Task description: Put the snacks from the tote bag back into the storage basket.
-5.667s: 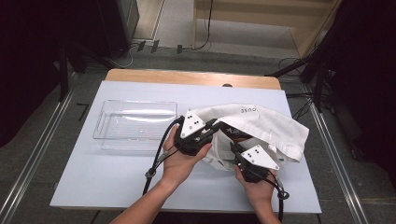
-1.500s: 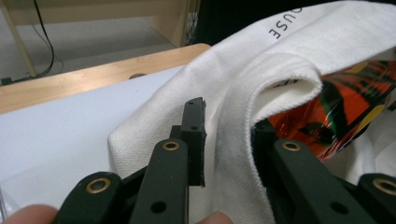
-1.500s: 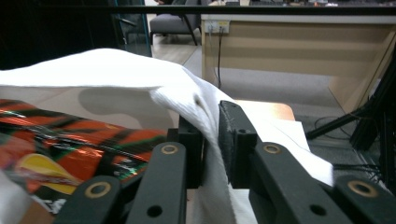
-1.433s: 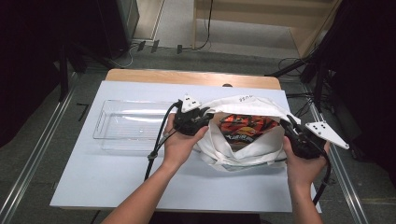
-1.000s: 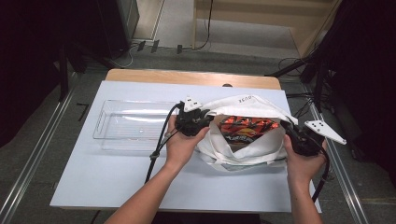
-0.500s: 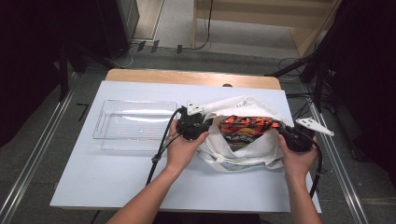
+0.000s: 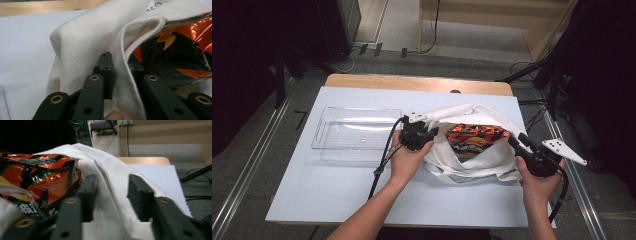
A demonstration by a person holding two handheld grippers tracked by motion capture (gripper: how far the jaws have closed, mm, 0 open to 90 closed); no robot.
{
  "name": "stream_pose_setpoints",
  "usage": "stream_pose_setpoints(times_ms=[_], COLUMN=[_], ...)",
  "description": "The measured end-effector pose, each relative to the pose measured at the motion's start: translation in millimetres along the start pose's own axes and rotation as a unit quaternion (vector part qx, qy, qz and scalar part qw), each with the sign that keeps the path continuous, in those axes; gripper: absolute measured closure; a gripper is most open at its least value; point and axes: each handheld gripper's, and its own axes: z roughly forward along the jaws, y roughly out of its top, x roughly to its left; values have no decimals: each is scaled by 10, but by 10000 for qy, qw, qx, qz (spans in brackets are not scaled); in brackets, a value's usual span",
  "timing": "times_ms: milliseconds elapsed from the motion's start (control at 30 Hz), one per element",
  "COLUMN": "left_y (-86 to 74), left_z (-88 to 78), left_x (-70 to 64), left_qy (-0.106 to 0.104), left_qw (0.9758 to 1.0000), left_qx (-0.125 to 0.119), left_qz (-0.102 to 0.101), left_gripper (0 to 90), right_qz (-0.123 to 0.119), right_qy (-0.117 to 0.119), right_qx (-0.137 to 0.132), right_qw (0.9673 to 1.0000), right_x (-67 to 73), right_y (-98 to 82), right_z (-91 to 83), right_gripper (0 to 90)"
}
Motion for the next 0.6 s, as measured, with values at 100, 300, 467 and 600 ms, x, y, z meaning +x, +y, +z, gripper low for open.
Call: stream_pose_setpoints(times_ms=[100,300,467,600], left_y=[-4,17,17,-16], left_z=[-69,-278,-380,-266], left_x=[-15,10,-3,-6], left_qy=[-64,-165,-180,-116], left_qw=[9999,9985,9970,9984], left_qx=[-103,-509,-696,-445], left_qz=[80,104,302,318], left_gripper=[683,534,660,808], right_qz=[59,130,128,283], right_qy=[-1,-81,-148,-183], right_qx=[246,267,339,430], right_qw=[9997,9995,9992,9985], right_x=[-41,-37,-2,-19], right_y=[-49,-45,-40,-56], right_z=[94,195,275,364], right_gripper=[814,878,878,879])
